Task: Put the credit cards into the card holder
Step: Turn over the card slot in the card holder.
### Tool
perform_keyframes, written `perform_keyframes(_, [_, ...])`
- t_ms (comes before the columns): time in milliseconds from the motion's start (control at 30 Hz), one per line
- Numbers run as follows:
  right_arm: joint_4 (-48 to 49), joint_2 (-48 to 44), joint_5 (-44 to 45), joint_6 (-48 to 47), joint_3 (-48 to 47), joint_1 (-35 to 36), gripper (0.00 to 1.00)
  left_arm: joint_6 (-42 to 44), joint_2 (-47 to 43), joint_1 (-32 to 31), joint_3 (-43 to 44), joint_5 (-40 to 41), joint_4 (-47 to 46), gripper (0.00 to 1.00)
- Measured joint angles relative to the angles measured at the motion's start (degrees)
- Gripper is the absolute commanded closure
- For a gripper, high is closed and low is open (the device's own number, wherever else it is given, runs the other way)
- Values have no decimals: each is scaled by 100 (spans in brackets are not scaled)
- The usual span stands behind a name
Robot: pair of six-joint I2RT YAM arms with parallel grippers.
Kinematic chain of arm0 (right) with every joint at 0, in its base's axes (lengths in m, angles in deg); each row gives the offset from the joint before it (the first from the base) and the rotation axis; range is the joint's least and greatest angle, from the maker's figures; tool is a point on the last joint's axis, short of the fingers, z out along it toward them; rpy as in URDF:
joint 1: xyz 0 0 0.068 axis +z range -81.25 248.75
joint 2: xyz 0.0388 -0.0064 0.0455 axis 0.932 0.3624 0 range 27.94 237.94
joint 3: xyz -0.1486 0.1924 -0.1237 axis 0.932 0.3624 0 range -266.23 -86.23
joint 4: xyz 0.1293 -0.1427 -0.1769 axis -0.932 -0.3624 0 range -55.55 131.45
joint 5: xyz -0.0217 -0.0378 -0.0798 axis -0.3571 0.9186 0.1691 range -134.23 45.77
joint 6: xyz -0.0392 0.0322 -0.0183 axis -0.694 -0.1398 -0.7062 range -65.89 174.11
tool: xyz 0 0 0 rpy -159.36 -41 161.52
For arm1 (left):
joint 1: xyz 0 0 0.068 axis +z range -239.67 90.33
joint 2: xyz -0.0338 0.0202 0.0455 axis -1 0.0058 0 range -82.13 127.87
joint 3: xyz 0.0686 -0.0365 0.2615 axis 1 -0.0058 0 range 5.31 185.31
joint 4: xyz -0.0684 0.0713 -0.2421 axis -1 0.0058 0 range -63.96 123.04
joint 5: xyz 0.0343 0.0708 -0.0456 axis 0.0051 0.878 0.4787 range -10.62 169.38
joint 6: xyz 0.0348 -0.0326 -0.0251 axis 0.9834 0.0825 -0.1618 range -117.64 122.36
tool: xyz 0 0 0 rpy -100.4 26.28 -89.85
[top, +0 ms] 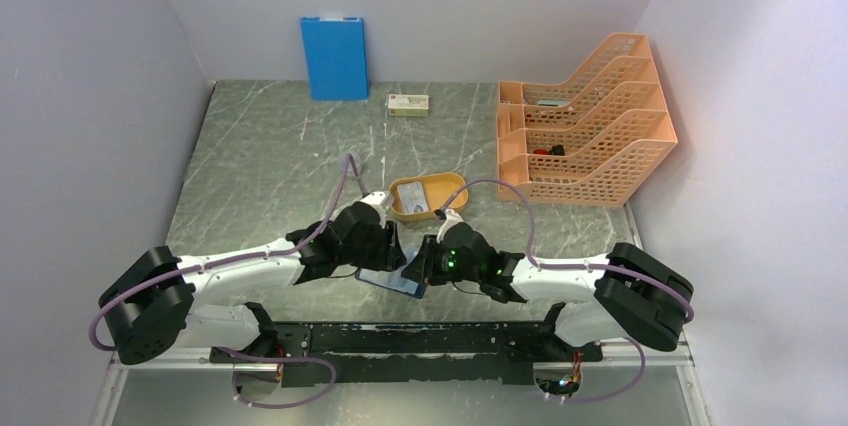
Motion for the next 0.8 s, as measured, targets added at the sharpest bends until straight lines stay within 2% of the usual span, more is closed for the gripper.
perform_keyframes(200, [-4,0,0,-13,-2,0,74,15,-146,0,0,258,306,46])
perform_keyframes(500, [-39,107,-7,-68,-195,0,71,-138,-949,0,-168,907,667,43])
perform_keyframes(800, [-42,319,-26,-118,-396,0,72,-186,-1005,4,-284,1054,835,43])
